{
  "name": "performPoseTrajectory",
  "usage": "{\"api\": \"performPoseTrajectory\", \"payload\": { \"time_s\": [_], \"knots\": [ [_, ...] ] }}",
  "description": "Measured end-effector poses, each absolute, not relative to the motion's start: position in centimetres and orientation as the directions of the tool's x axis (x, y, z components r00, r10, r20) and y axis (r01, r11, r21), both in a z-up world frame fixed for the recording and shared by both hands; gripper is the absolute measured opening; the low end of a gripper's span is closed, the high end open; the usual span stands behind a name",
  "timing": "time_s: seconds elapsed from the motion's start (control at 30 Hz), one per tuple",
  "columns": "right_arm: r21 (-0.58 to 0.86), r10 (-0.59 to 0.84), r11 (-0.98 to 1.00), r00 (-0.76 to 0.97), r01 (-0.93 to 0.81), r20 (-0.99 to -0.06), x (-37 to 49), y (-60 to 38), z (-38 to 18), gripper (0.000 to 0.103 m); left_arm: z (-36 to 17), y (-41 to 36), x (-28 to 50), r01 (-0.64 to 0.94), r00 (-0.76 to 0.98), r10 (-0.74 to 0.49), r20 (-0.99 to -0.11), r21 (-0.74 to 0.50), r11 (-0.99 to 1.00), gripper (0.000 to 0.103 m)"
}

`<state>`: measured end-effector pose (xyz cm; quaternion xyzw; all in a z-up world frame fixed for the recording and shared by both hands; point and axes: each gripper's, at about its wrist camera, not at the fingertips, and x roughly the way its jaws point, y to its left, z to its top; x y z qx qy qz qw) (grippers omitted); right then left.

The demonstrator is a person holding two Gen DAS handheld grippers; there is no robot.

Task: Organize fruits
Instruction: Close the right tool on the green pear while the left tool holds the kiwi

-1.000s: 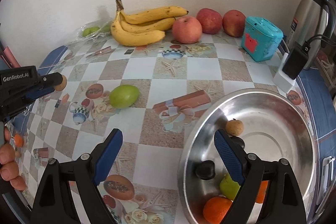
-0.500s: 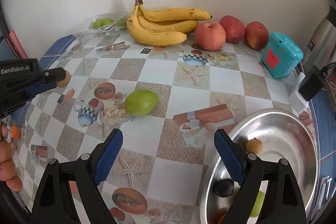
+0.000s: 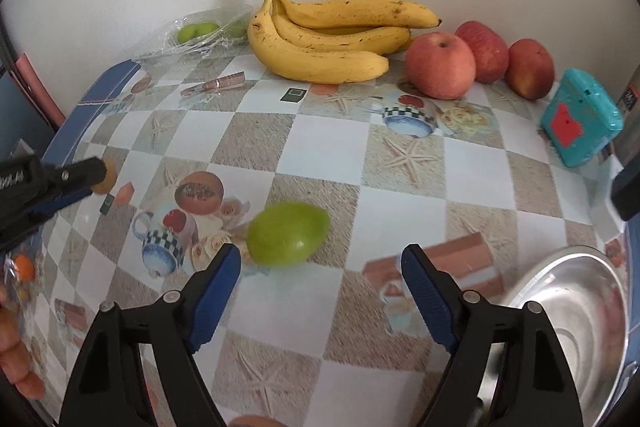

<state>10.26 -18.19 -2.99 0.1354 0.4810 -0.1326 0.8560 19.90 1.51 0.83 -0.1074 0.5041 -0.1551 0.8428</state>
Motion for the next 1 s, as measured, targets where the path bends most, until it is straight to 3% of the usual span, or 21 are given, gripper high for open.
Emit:
{"api": "performPoseTrajectory", "payload": {
  "time_s": [0.07, 0.4, 0.53, 1.0],
  "knots": [
    [0.106, -0.09, 0.93, 0.497, 0.352, -0.863, 10.9, -18.2, -3.2, 0.075, 0.6, 1.5, 20.0, 0.152, 0.438, -0.372, -0.818, -0.341, 0.928, 0.024],
    [0.062, -0.075, 0.958, 0.457, 0.279, -0.886, 13.7, -16.8, -4.6, 0.066, -0.3, 1.1, 19.9, 0.161, 0.418, -0.379, -0.825, -0.344, 0.925, 0.024],
    [0.039, -0.09, 0.961, 0.446, 0.273, -0.891, 14.1, -16.6, -5.0, 0.053, -0.4, 1.1, 19.9, 0.16, 0.416, -0.378, -0.827, -0.343, 0.926, 0.024],
    [0.081, -0.064, 0.954, 0.459, 0.29, -0.886, 12.8, -16.8, -4.5, 0.053, -0.8, 0.6, 19.5, 0.162, 0.388, -0.383, -0.838, -0.347, 0.924, 0.024]
  ]
}}
